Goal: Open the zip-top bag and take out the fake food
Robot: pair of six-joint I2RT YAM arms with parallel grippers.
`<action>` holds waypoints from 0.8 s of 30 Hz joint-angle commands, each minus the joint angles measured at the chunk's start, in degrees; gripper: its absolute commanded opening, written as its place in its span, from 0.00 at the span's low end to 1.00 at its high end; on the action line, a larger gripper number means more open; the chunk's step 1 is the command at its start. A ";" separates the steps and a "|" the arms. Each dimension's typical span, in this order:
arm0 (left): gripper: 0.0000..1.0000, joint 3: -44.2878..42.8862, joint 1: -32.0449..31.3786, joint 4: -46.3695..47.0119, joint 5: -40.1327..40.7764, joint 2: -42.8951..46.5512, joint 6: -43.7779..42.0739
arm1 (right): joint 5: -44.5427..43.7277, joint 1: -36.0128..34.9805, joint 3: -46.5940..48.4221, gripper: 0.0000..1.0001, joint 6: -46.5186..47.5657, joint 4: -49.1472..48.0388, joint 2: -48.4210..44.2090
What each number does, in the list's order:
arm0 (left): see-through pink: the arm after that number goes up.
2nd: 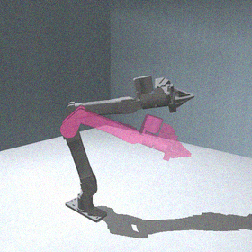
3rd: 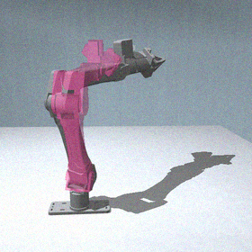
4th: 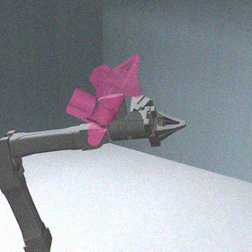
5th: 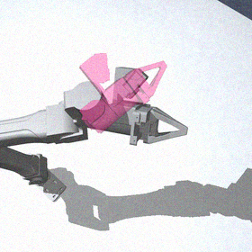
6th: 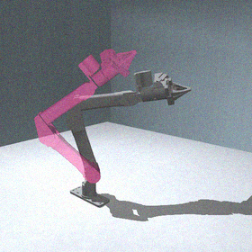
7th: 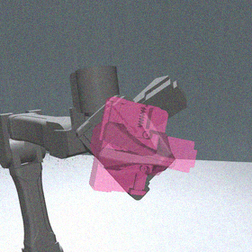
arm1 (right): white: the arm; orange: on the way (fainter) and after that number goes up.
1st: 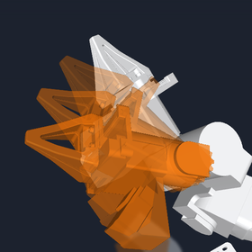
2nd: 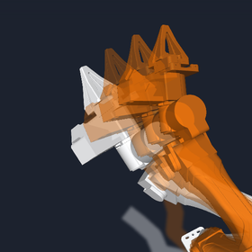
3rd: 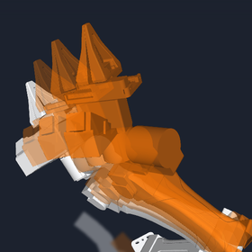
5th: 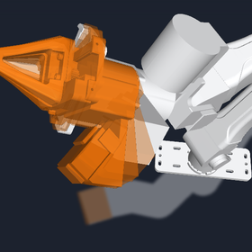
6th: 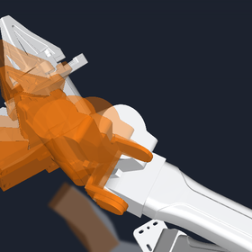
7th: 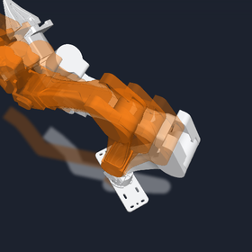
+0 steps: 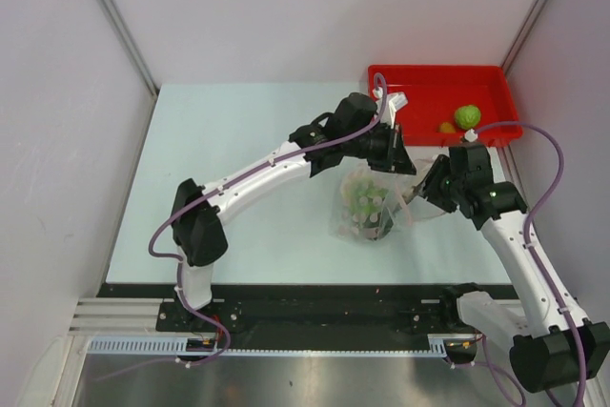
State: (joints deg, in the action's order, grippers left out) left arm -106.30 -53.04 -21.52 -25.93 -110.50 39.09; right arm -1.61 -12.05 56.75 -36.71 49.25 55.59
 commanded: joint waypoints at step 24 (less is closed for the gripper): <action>0.00 -3.12 -1.81 0.16 -2.10 5.56 0.11 | 0.38 -1.22 -10.35 0.88 6.82 -35.89 5.66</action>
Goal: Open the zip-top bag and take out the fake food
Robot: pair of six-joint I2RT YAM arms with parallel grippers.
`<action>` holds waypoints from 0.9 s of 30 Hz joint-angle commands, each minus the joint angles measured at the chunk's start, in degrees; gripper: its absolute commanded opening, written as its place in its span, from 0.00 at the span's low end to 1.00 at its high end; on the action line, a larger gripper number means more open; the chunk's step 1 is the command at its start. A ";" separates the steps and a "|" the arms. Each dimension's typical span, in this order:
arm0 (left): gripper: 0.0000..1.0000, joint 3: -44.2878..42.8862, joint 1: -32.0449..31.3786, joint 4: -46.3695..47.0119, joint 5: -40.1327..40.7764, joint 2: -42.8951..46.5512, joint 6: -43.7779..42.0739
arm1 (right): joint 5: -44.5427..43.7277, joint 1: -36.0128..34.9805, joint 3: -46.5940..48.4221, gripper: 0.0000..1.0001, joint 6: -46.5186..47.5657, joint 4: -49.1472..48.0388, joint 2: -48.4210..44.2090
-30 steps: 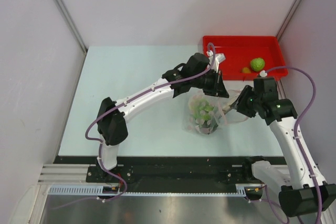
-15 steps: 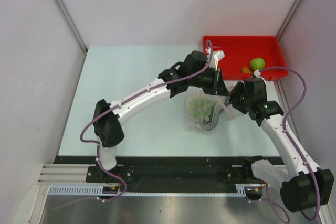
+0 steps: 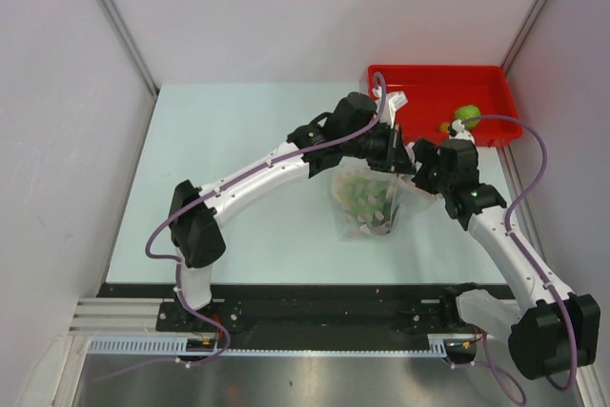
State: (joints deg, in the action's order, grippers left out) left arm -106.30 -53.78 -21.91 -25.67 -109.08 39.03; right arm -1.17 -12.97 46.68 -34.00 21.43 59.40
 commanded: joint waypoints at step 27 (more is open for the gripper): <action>0.00 -1.10 1.04 2.93 3.17 5.63 1.93 | 10.92 -1.79 -0.62 0.06 6.40 1.41 -7.09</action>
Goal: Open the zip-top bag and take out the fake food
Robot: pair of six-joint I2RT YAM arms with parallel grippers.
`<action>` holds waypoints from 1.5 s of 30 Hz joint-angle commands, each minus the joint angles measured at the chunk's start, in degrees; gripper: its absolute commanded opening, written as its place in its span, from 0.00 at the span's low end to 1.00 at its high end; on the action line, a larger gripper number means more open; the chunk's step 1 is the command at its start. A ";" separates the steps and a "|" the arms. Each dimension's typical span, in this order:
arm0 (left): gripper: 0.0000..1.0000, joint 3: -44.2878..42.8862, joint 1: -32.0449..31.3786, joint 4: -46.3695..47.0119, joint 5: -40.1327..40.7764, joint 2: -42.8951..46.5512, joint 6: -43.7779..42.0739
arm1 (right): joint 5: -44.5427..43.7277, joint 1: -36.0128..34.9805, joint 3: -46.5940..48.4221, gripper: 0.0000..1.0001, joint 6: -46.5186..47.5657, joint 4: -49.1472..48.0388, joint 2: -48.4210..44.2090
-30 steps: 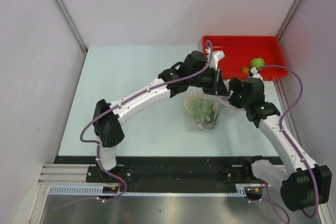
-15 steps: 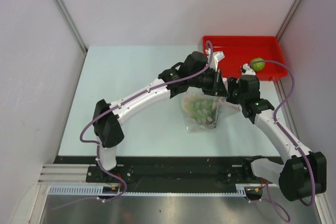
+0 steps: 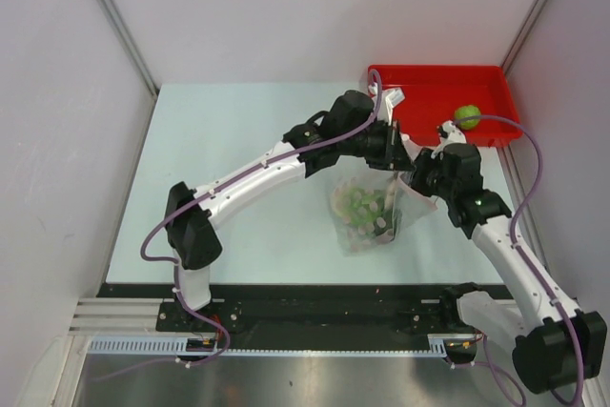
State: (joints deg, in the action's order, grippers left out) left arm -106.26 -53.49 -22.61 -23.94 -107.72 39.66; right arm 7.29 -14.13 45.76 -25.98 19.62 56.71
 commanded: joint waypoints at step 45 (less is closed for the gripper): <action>0.00 2.90 -0.38 3.45 5.40 7.00 2.35 | 9.14 -0.64 4.33 0.00 -2.07 10.61 -11.87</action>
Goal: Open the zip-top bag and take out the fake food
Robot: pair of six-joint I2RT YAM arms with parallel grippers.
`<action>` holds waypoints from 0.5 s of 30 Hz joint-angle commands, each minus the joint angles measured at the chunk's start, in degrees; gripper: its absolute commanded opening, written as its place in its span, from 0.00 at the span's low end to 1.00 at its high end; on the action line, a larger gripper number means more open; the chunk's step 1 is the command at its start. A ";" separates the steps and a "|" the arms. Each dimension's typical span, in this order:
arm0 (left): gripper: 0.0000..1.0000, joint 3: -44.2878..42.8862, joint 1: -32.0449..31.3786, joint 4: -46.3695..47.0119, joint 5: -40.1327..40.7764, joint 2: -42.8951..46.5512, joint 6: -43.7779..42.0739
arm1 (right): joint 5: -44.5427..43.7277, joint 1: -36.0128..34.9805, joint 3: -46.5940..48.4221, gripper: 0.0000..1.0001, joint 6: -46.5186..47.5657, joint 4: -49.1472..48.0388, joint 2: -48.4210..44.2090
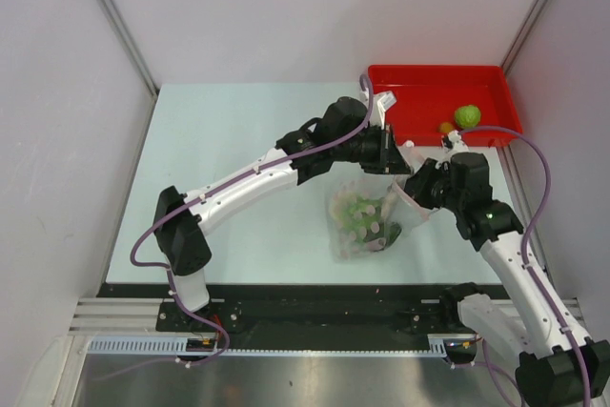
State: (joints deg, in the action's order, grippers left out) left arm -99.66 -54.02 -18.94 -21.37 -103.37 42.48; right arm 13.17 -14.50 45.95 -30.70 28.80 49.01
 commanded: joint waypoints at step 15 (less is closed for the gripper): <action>0.00 0.60 0.14 0.05 2.20 3.70 -2.48 | -10.44 0.35 23.03 0.00 3.37 8.21 -4.72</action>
State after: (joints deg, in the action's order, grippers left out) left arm -99.79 -53.98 -19.25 -19.57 -102.80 42.00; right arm 7.07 -14.37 61.73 -26.74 40.05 43.42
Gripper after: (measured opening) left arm 0.005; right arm 0.237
